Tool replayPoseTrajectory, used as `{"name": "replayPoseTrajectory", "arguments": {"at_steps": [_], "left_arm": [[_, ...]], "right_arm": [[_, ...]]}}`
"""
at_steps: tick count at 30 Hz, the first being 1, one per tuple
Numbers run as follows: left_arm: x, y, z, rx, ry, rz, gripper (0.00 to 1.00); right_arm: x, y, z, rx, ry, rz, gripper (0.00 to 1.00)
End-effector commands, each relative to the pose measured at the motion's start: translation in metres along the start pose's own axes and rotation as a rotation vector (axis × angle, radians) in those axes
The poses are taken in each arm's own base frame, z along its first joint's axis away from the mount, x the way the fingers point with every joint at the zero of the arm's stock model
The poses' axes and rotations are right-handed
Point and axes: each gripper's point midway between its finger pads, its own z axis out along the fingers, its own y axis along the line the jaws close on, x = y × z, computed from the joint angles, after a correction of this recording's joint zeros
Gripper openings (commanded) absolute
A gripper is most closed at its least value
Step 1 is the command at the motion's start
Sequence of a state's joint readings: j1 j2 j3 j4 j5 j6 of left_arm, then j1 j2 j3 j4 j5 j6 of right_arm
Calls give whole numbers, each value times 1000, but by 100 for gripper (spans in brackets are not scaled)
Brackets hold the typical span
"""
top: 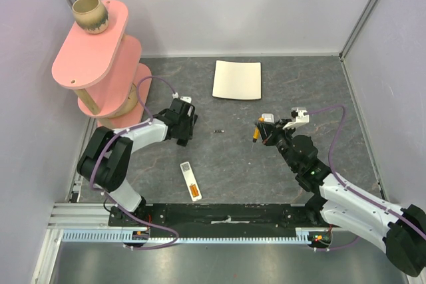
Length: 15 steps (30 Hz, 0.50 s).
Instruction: Unload the batteries from the remote control
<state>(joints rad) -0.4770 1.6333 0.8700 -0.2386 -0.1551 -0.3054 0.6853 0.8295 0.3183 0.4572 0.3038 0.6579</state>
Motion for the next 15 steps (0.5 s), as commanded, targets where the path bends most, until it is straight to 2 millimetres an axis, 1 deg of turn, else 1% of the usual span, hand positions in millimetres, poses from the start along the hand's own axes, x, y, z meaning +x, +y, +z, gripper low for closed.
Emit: {"name": "replayPoseTrajectory", "arguments": {"at_steps": [1, 2, 4, 6, 7, 8, 9, 10, 11, 12, 13, 14, 15], "left_arm": [[-10, -2, -3, 23, -13, 38, 71], [-12, -3, -5, 29, -19, 37, 75], [-17, -10, -15, 68, -42, 33, 79], [-21, -16, -25, 111, -67, 26, 80], [-31, -19, -38, 136, -112, 16, 80], [-35, -23, -47, 162, -137, 13, 80], [-35, -29, -54, 200, -153, 16, 80], [-44, -36, -73, 248, -209, 14, 81], [-46, -43, -82, 288, -236, 21, 81], [-38, -55, -90, 357, -239, 40, 81], [-45, -65, -101, 411, -287, 44, 80], [-51, -75, -121, 477, -350, 57, 80], [-38, -92, -131, 578, -346, 85, 79]], "right_arm": [[-1, 4, 1, -19, -6, 8, 0], [-1, 5, 1, -26, -3, 8, 0], [-1, 6, 2, -29, -2, 8, 0], [1, 8, 3, -36, 6, 9, 0], [1, 9, 3, -41, 8, 9, 0], [1, 10, 3, -45, 10, 9, 0], [1, 12, 3, -51, 12, 9, 0], [1, 13, 3, -55, 14, 9, 0], [2, 14, 4, -58, 20, 10, 0], [4, 15, 4, -69, 28, 11, 0], [2, 20, 5, -87, 20, 18, 0], [4, 22, 6, -97, 27, 27, 0], [6, 26, 6, -117, 36, 34, 0]]}}
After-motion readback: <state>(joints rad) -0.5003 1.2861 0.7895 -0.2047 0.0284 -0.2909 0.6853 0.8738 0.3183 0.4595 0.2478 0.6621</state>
